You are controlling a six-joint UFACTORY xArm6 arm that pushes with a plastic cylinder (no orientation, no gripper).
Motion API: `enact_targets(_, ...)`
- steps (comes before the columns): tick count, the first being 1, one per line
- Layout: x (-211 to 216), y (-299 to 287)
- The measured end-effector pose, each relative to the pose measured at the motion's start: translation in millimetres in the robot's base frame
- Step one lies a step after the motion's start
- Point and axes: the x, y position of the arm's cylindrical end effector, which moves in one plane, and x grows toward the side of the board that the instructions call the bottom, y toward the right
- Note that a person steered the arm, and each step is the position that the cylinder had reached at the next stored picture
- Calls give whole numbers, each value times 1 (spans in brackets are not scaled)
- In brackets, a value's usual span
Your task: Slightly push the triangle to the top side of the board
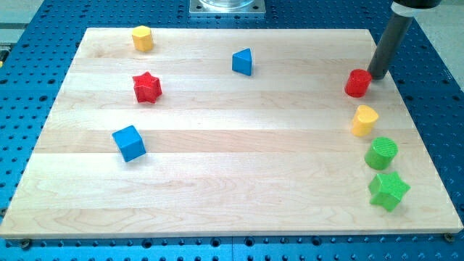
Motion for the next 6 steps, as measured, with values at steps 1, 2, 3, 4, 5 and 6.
enact_targets(1,0,-28)
enact_targets(2,35,-29)
enact_targets(3,11,-32)
enact_targets(4,6,-133)
enact_targets(5,4,-236)
enact_targets(6,-9,-308)
